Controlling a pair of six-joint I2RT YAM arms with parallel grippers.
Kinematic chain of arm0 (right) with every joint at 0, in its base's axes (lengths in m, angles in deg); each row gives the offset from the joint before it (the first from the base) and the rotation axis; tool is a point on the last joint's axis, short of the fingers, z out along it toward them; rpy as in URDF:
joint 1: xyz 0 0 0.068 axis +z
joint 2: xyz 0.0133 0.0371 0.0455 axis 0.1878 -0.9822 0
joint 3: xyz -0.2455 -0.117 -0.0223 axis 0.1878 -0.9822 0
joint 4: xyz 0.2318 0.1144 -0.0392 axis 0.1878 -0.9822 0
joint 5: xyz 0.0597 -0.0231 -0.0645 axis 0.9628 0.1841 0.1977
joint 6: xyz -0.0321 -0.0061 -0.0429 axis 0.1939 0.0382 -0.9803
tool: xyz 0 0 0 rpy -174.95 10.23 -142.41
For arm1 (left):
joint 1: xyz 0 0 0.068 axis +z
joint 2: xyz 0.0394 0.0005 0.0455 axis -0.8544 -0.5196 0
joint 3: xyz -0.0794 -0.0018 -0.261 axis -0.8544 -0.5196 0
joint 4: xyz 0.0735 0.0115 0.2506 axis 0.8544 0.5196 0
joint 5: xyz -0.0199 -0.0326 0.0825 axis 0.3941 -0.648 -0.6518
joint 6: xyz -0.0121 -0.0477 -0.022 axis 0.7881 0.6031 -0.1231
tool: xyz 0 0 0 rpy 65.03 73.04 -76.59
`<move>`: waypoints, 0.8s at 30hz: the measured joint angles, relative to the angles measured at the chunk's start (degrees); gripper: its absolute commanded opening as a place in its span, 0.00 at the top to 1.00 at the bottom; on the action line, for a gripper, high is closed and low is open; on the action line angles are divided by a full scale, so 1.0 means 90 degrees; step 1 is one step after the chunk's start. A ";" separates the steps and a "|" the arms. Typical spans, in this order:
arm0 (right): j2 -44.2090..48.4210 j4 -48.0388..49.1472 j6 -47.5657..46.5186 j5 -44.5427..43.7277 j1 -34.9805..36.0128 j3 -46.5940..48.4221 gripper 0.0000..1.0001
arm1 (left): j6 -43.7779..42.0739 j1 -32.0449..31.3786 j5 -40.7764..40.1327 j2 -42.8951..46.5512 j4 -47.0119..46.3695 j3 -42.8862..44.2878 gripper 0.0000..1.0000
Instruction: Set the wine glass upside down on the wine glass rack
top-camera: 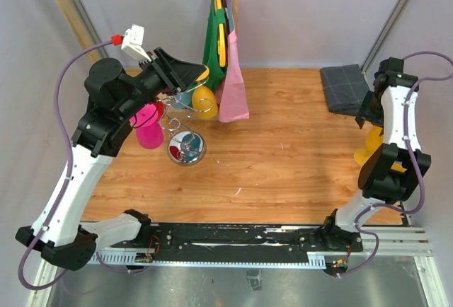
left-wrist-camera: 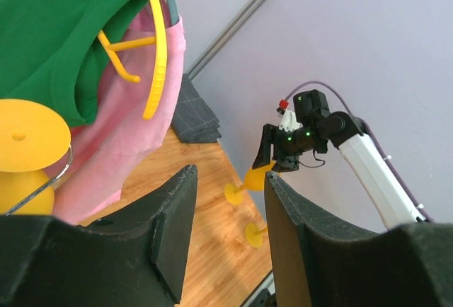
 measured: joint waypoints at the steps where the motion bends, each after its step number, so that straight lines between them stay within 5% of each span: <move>1: -0.0066 0.0000 0.0000 0.0002 0.0000 0.0036 0.40 | -0.0015 0.0000 -0.0022 0.0024 0.0005 0.0000 0.52; 18: -0.0860 -0.0019 0.0041 -0.0017 -0.0002 0.0197 0.74 | -0.0131 -0.0002 -0.0287 0.0415 0.0155 -0.0124 0.49; 24: -0.0860 -0.0024 0.0080 -0.0024 -0.0053 0.0197 0.99 | -0.0138 -0.0002 -0.0335 0.0466 0.0153 -0.0143 0.49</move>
